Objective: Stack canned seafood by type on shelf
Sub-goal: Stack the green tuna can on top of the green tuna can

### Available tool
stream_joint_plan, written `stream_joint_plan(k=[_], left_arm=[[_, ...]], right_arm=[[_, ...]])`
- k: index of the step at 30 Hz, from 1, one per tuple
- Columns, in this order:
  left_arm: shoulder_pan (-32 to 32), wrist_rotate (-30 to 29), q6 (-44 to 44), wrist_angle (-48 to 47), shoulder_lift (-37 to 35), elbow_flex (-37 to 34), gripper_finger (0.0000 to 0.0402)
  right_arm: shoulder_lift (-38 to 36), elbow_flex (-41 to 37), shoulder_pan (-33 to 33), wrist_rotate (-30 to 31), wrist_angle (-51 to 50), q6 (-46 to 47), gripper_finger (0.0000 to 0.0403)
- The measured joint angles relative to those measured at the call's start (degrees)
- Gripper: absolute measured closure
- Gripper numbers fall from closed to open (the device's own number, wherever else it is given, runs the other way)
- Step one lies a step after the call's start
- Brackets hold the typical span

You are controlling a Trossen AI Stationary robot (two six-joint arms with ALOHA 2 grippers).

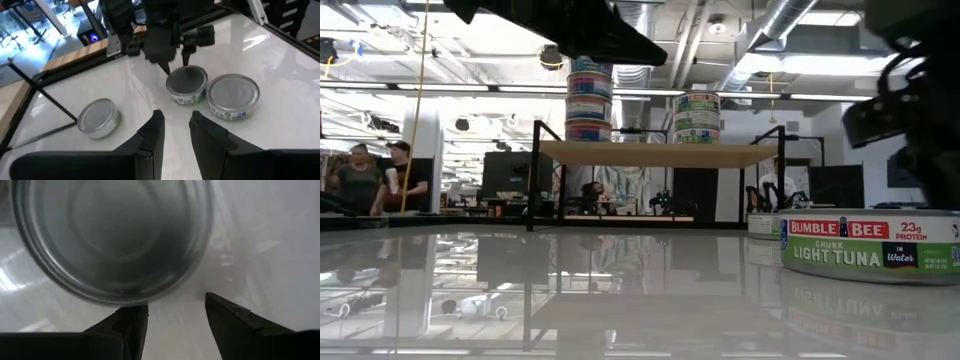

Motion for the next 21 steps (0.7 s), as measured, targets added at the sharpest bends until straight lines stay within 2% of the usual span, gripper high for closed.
stream_joint_plan(k=[3, 9, 15, 21], left_arm=[[-0.12, 0.15, 0.71, 3.79, -2.62, -3.95, 0.0315], [1.23, 0.16, -4.78, 10.83, -9.5, -15.29, 0.0315], [2.19, -0.51, -11.61, 9.03, -14.87, -23.21, 0.0315], [2.16, -0.51, -15.93, 7.8, -17.56, -26.88, 0.0315]], right_arm=[[3.99, 4.09, -1.74, 1.5, 0.04, -4.97, 0.0182], [10.18, 12.01, -6.67, 3.4, 2.02, -15.88, 0.0182], [16.14, 19.29, -12.77, 3.6, 3.7, -26.74, 0.0182], [21.57, 27.25, -17.48, 3.4, 4.54, -37.47, 0.0182]])
